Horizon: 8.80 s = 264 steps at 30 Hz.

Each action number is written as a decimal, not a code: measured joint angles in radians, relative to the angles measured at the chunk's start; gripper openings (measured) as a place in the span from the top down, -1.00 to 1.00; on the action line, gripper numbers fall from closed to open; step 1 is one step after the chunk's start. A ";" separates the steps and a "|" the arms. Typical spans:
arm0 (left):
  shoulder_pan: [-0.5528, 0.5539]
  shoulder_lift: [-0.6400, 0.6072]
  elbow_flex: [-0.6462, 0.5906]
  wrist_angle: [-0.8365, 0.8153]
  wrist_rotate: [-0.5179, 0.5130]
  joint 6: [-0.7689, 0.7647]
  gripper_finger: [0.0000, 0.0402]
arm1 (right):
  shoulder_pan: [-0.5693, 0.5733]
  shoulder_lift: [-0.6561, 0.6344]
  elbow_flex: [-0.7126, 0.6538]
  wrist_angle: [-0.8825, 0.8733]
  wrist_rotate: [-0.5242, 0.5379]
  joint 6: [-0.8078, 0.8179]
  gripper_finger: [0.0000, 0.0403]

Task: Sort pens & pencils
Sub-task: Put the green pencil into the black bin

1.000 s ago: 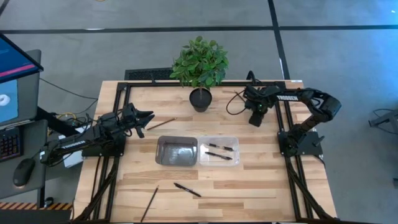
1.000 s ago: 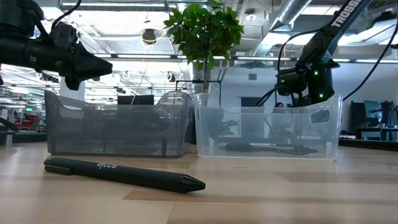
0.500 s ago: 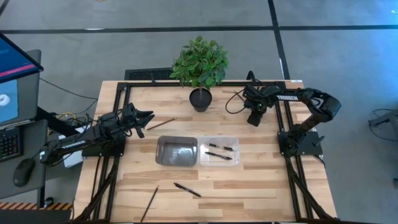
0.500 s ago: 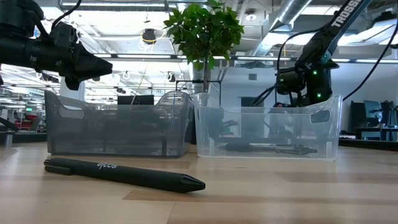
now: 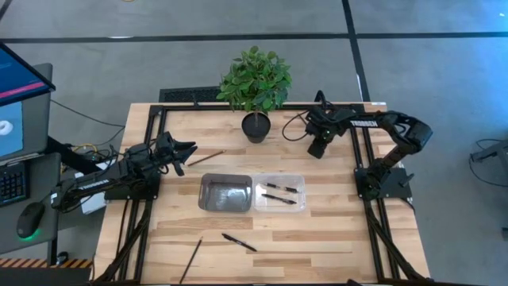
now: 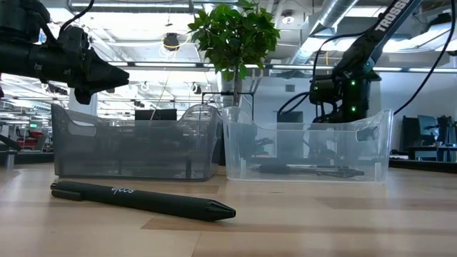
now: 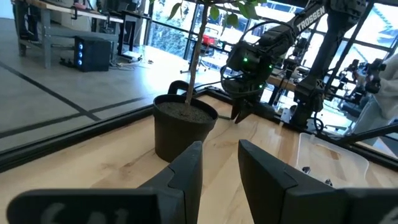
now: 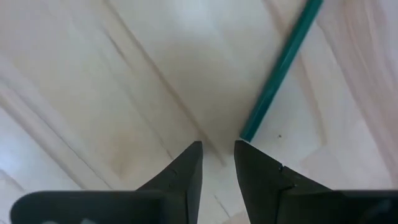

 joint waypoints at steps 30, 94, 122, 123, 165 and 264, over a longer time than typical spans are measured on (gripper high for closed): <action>0.000 0.000 0.000 0.002 -0.003 -0.046 0.53 | 0.027 0.041 0.009 -0.014 0.029 0.419 0.40; 0.000 0.000 0.000 0.016 -0.100 -0.085 0.53 | 0.013 0.042 0.008 0.005 0.057 0.647 0.41; 0.000 0.000 0.000 0.015 -0.098 -0.085 0.53 | 0.023 0.045 0.012 -0.001 0.071 0.620 0.41; 0.000 0.000 0.000 0.015 -0.098 -0.085 0.53 | 0.022 0.045 0.012 -0.006 0.070 0.620 0.41; 0.000 0.000 0.000 0.015 -0.097 -0.111 0.53 | -0.007 0.045 0.008 0.081 0.085 0.427 0.41; 0.000 0.000 0.000 0.015 -0.097 -0.111 0.53 | 0.025 0.052 0.010 0.113 0.077 0.303 0.47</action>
